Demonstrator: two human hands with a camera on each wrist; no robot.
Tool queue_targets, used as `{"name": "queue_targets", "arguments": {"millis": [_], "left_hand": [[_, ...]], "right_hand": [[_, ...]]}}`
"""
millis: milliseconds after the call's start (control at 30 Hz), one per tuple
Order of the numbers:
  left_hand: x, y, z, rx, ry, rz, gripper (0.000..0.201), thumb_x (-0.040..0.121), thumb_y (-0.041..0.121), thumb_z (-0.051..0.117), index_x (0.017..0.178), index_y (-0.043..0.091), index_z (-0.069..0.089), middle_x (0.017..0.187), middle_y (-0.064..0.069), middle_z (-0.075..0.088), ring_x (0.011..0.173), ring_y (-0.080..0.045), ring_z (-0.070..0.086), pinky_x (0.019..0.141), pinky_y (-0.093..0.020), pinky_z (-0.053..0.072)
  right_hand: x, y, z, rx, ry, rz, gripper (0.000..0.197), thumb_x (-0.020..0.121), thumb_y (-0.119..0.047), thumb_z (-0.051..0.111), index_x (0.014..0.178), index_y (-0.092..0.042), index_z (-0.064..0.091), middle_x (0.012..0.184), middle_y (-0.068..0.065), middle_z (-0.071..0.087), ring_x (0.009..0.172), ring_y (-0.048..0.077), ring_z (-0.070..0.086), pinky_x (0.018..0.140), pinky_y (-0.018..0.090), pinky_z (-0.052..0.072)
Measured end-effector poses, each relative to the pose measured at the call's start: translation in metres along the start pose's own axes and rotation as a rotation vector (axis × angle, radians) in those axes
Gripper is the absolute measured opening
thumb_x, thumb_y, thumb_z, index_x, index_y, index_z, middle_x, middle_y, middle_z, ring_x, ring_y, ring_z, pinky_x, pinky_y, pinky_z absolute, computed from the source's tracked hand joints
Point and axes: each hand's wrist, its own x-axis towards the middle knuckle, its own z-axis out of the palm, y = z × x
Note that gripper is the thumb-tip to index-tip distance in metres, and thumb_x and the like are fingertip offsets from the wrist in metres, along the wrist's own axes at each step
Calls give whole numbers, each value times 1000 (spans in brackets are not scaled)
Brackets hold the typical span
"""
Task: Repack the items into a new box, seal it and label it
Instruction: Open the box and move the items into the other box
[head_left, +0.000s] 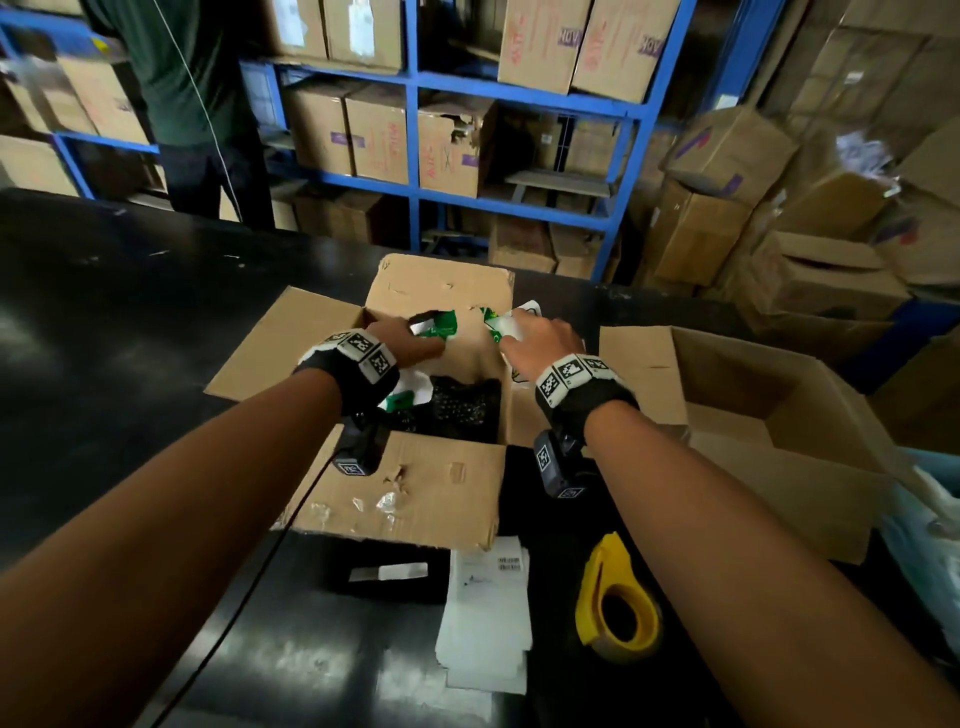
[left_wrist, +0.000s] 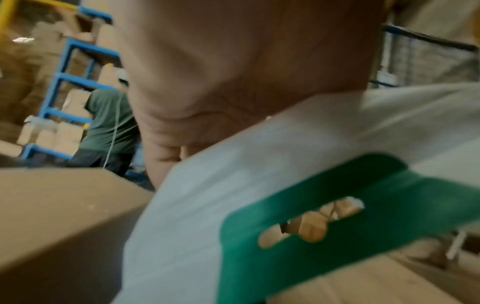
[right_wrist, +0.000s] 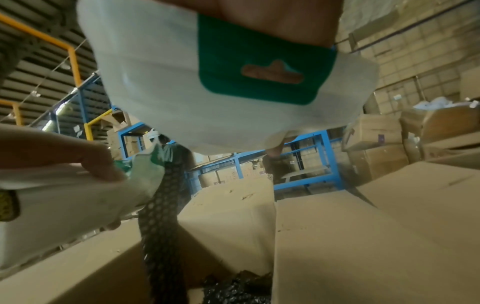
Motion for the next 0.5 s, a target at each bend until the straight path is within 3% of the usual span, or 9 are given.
{"name": "queue_targets", "arguments": {"millis": [67, 133, 200, 233, 333, 500], "left_hand": [[-4, -1, -1, -151, 29, -36, 60, 82, 51, 58, 121, 6, 58, 118, -20, 62, 106, -34, 58, 94, -39, 47], [-10, -2, -4, -349, 26, -106, 70, 72, 53, 60, 124, 6, 56, 122, -18, 60, 110, -34, 57, 99, -43, 45], [-17, -2, -7, -472, -6, -148, 82, 58, 56, 62, 123, 6, 56, 123, -20, 59, 110, -36, 57, 98, -46, 46], [-18, -2, -8, -501, -5, -124, 80, 62, 56, 63, 123, 5, 56, 124, -21, 59, 111, -37, 57, 96, -43, 47], [-17, -5, -9, -276, 79, 15, 60, 86, 48, 57, 133, 11, 49, 127, -20, 57, 113, -36, 55, 90, -35, 44], [-11, 5, -4, 30, 134, 231, 70, 84, 49, 59, 144, 23, 34, 128, -18, 57, 118, -34, 52, 100, -36, 38]], "right_hand": [[0, 1, -1, 10, 0, 0, 53, 88, -40, 45, 140, -31, 42, 129, 19, 54, 115, 38, 51, 83, 32, 37], [2, 2, -2, 17, 3, 1, 50, 88, -40, 45, 137, -30, 46, 126, 18, 55, 112, 38, 53, 78, 30, 34], [4, 2, -1, 15, -4, 2, 44, 86, -40, 45, 129, -28, 51, 122, 18, 57, 108, 38, 55, 76, 29, 34], [6, 1, -1, 8, -5, -1, 42, 85, -40, 45, 125, -28, 52, 120, 18, 58, 105, 37, 55, 75, 29, 34], [12, 0, 1, 13, 8, 0, 43, 84, -39, 47, 125, -28, 53, 120, 18, 58, 106, 38, 55, 76, 30, 36], [24, 9, -2, 2, 67, 35, 56, 83, -44, 50, 138, -37, 44, 126, 16, 57, 112, 37, 54, 89, 33, 43]]}}
